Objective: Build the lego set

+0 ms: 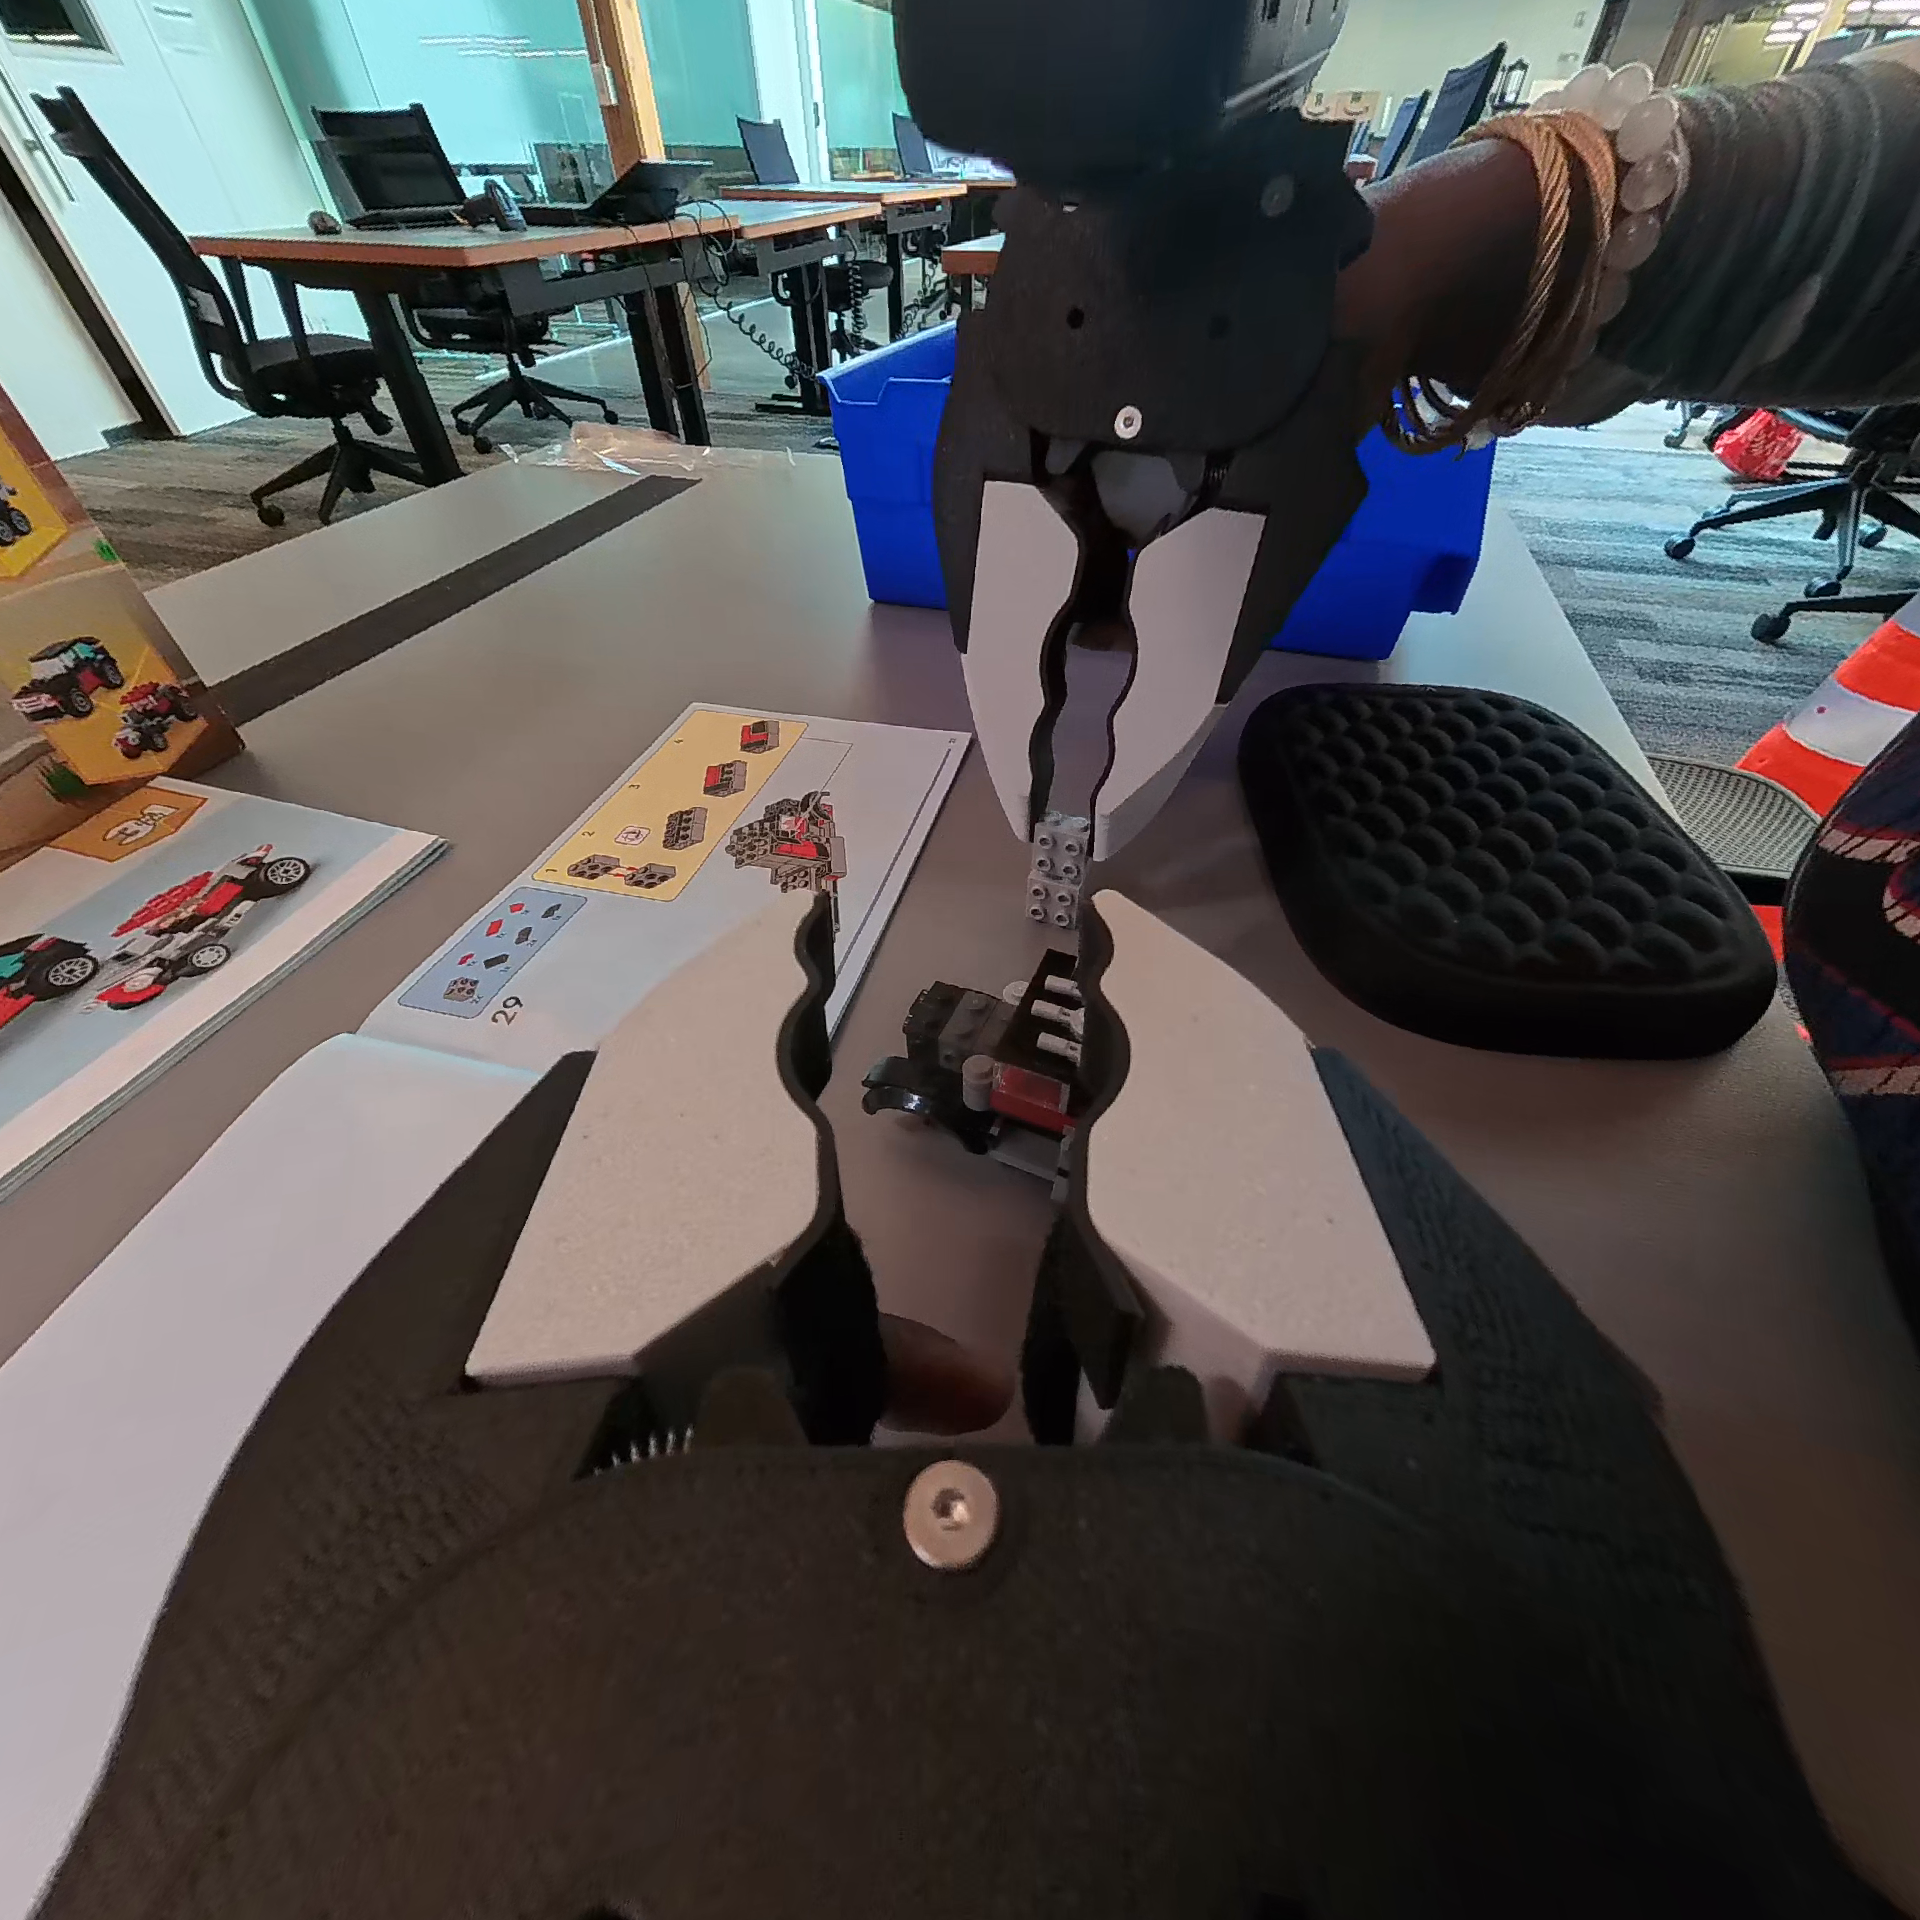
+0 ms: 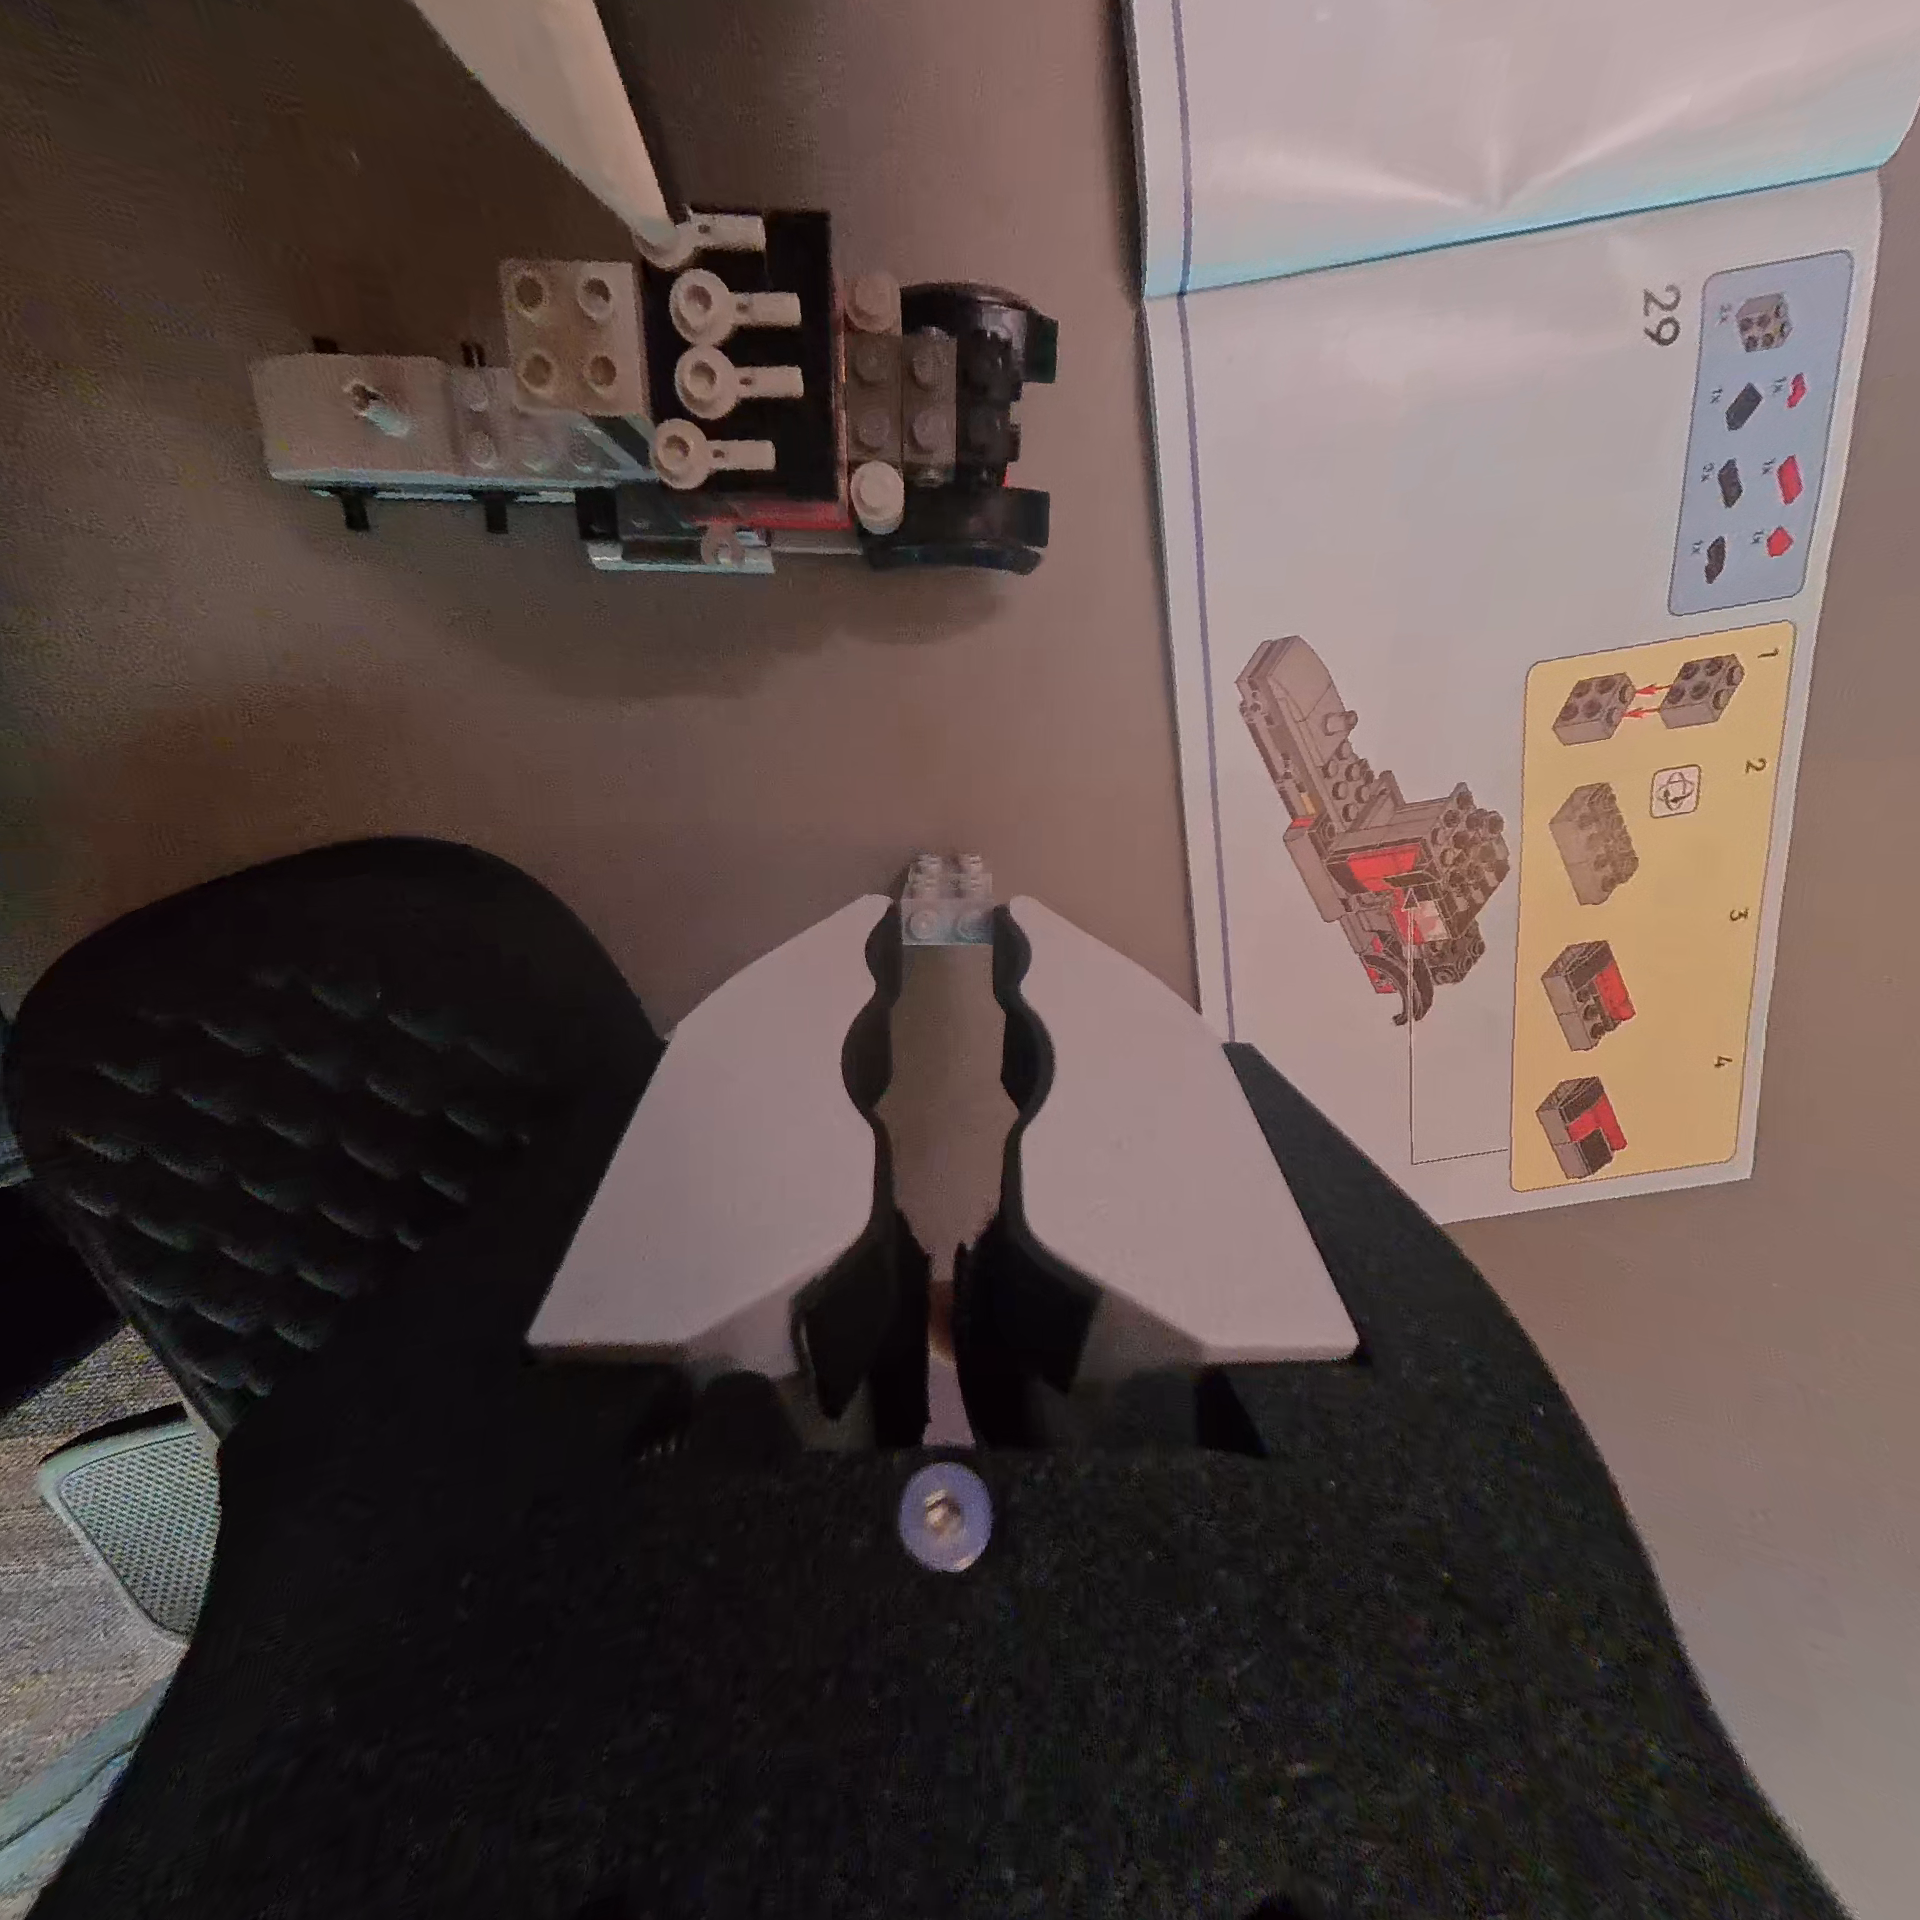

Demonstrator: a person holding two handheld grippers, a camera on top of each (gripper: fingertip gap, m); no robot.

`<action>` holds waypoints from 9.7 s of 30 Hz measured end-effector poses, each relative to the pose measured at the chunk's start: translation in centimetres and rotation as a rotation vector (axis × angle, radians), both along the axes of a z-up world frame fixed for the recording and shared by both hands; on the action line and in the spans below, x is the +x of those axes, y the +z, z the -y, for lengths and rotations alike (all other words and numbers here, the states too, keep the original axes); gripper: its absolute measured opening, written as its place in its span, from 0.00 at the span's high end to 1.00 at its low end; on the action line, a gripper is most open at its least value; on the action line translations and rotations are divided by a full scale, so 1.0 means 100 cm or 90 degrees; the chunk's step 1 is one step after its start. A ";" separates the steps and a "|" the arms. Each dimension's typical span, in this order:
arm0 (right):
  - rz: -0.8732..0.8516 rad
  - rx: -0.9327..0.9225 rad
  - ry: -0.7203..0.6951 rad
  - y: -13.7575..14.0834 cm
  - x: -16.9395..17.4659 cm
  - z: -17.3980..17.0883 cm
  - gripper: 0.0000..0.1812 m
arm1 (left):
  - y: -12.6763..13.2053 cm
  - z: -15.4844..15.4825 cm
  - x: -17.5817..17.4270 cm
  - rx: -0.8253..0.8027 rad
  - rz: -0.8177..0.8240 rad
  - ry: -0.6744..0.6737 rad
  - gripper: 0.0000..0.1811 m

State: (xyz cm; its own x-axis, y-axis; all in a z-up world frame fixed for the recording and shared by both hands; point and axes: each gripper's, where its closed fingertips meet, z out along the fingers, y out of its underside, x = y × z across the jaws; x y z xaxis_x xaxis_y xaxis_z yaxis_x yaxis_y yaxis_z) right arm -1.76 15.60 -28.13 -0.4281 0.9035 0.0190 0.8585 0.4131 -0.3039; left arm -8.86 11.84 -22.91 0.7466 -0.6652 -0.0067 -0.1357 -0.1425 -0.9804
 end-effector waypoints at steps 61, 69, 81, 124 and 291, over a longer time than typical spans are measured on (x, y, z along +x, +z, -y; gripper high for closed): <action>0.123 0.047 0.017 0.000 0.000 0.002 0.91 | -0.001 -0.001 0.000 -0.013 0.006 -0.005 0.75; 0.136 0.069 0.019 0.001 -0.001 0.002 0.91 | 0.001 -0.002 -0.004 -0.023 0.037 -0.003 0.75; 0.160 0.081 0.023 -0.002 -0.001 0.002 0.91 | 0.001 0.002 0.001 -0.003 0.014 -0.019 0.74; 0.330 0.169 0.031 -0.005 -0.015 0.006 0.91 | 0.027 0.000 -0.036 0.028 0.204 0.040 0.66; -0.305 -0.313 0.117 0.014 -0.007 0.153 0.91 | -0.035 0.121 0.059 -0.238 -0.117 -0.185 0.91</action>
